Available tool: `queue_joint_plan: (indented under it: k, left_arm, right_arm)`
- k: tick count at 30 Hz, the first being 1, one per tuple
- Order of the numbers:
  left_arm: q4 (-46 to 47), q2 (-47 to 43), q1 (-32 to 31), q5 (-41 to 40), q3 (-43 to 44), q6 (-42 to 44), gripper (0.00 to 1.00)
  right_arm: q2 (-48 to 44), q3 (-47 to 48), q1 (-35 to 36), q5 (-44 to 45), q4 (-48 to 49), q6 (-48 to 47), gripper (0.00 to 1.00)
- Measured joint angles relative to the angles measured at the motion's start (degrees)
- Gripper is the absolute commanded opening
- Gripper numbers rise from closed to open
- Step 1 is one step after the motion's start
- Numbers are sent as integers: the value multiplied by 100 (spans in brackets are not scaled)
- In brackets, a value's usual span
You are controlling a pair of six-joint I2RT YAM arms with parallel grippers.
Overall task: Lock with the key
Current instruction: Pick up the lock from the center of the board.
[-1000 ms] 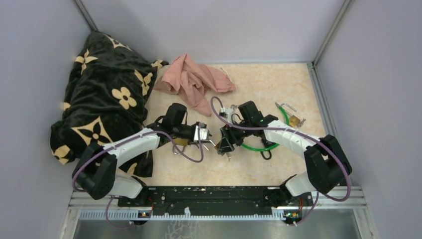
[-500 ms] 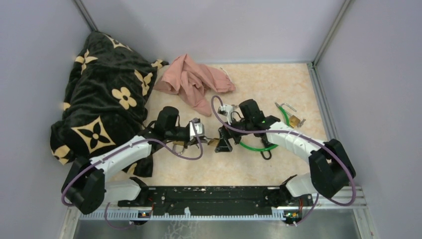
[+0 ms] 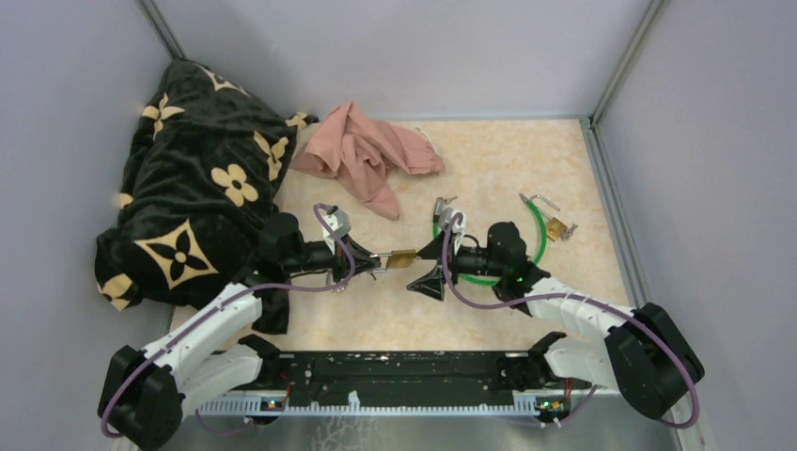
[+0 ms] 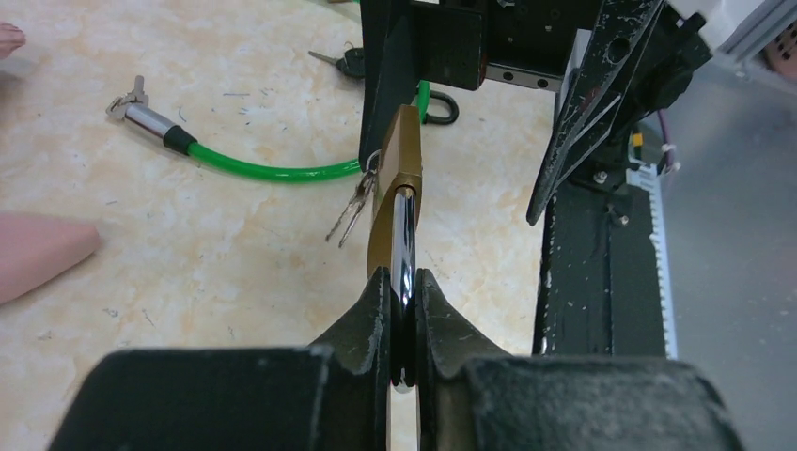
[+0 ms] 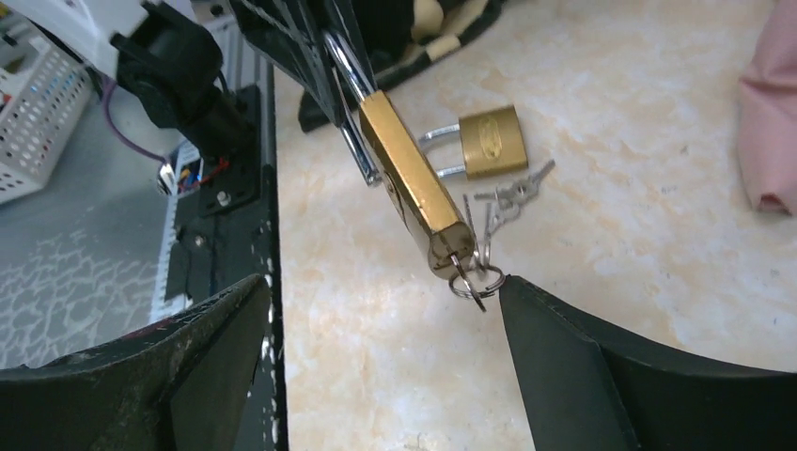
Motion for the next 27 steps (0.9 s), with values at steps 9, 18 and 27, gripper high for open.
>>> queue_joint_plan:
  k: [9,18,27]
  left_arm:
    - [1126,-378,120,221,-560,-1058,0]
    - [1764,-525,157,437,-723,-1357,0]
    - [2181,-522,197,608,-815,-1513,0]
  right_arm:
    - [699,-229,114,-57,2848,1202,79]
    - [1266,-223,354,-225,3766,1554,54]
    - [1547,-203,483,-393,4450,2017,0]
